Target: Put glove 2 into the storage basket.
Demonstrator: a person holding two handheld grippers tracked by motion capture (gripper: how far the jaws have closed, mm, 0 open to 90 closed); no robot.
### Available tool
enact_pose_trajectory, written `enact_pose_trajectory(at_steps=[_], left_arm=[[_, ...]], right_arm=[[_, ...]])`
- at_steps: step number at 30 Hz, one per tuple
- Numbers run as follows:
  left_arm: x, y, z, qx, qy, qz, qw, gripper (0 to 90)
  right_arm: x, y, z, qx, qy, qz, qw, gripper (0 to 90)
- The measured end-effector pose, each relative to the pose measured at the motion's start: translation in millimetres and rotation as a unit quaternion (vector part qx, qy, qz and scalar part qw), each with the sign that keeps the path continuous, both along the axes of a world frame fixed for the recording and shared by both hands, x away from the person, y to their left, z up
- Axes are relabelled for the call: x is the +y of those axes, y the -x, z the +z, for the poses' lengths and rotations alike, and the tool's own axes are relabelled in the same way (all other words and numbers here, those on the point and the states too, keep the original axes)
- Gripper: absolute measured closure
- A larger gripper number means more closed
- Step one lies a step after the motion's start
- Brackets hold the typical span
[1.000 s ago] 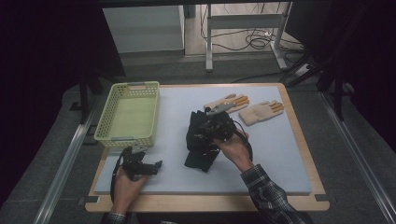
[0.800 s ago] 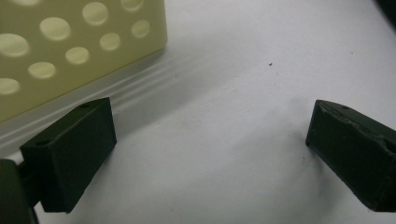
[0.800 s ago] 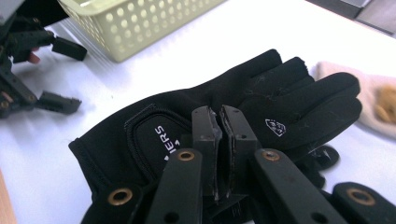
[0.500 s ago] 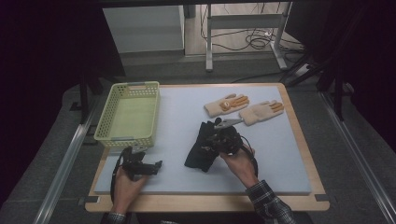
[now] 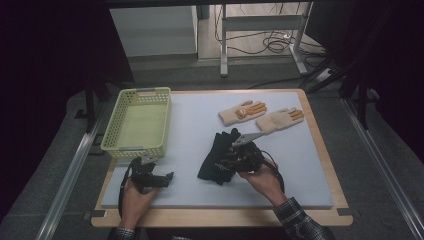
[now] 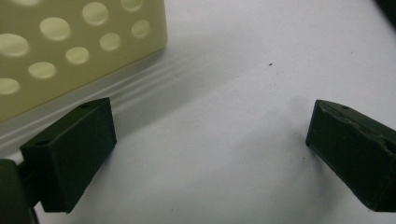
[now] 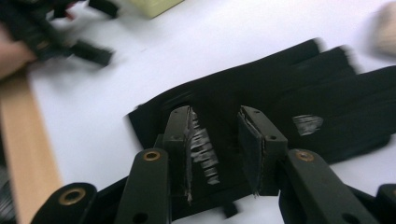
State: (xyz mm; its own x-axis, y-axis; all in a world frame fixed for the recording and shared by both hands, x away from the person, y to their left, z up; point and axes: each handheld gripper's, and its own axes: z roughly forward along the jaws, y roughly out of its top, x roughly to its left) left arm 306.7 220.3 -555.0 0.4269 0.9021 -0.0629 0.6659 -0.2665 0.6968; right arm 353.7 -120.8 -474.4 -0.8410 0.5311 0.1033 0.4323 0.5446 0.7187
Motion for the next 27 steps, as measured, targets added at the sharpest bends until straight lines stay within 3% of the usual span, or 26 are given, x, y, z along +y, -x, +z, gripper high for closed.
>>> enact_pose_trajectory(at_steps=[4,11,14,15,16,18,23,26,27], left_arm=[[-0.1,0.0,-0.1,0.000,0.000,0.000,1.0000,2.0],[0.0,0.0,-0.1,-0.001,0.000,0.000,1.0000,2.0],[0.0,0.0,-0.1,0.000,0.000,0.000,1.0000,2.0],[0.0,0.0,-0.1,-0.001,0.000,0.000,1.0000,2.0],[0.2,0.0,0.0,0.000,-0.001,-0.001,1.0000,2.0],[0.1,0.0,0.0,0.000,-0.001,-0.001,1.0000,2.0],[0.2,0.0,0.1,0.000,-0.001,-0.001,1.0000,2.0],[0.1,0.0,0.1,0.000,-0.001,-0.001,1.0000,2.0],[0.0,-0.1,0.0,0.000,0.000,0.000,1.0000,2.0]], right_arm=[[14.3,9.5,-12.7,0.023,-0.013,0.035,0.9990,57.8],[34.6,15.0,-26.4,0.003,0.012,0.055,0.9984,53.7],[40.2,15.0,-34.6,-0.015,0.038,0.052,0.9978,63.2],[42.9,16.0,-39.3,-0.035,0.054,0.051,0.9966,72.8],[42.9,16.0,-39.3,-0.035,0.054,0.051,0.9966,72.8],[44.6,18.6,-40.8,-0.068,0.072,0.050,0.9938,82.7],[43.0,16.8,-37.5,-0.059,0.076,0.049,0.9941,85.9],[40.2,16.1,-29.6,-0.053,0.055,0.047,0.9959,86.0],[38.8,15.2,-20.2,-0.052,0.041,0.045,0.9968,86.0]])
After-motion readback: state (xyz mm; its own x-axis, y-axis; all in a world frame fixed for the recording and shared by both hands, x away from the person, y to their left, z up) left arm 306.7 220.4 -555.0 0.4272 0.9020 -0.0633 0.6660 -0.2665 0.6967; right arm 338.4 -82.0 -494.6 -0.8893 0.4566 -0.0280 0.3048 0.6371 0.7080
